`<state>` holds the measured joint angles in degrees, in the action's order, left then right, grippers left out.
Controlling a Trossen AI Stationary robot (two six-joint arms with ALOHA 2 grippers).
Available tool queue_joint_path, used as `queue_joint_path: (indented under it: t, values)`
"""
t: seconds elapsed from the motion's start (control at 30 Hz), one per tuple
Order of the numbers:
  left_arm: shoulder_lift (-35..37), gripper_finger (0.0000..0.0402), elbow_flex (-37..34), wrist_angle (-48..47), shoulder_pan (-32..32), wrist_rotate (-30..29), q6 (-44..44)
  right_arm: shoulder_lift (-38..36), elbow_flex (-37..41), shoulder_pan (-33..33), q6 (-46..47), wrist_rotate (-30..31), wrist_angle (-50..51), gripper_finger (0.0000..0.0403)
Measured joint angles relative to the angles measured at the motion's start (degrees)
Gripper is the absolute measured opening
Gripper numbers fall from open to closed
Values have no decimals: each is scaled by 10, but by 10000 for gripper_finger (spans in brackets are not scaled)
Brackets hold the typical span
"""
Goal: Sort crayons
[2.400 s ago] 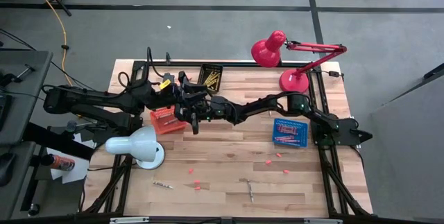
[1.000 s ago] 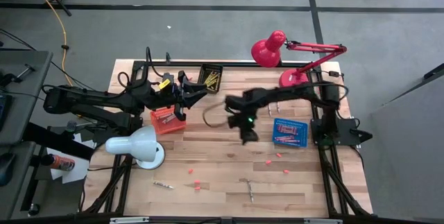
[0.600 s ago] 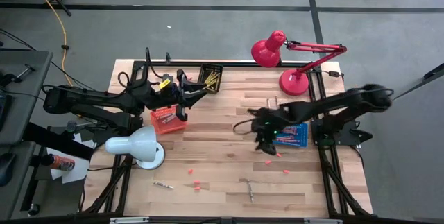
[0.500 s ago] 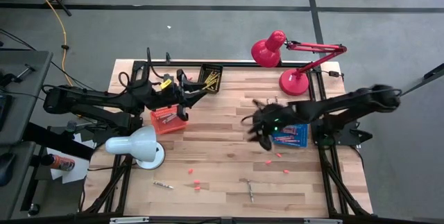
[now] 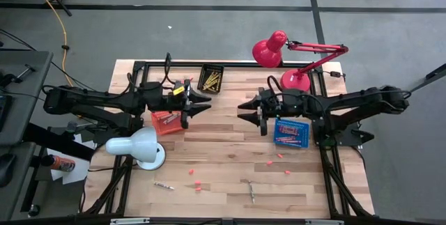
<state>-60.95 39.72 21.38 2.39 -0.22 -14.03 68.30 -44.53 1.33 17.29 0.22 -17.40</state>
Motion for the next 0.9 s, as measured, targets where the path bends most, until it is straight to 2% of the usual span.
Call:
queue_joint_path:
  t: [0.3,0.9]
  values:
    - [0,124,0,-2,0,-1,17,0,-4,-3,-57,0,-5,181]
    - [0,124,0,-6,0,-31,18,0,-4,-3,-58,0,-4,181]
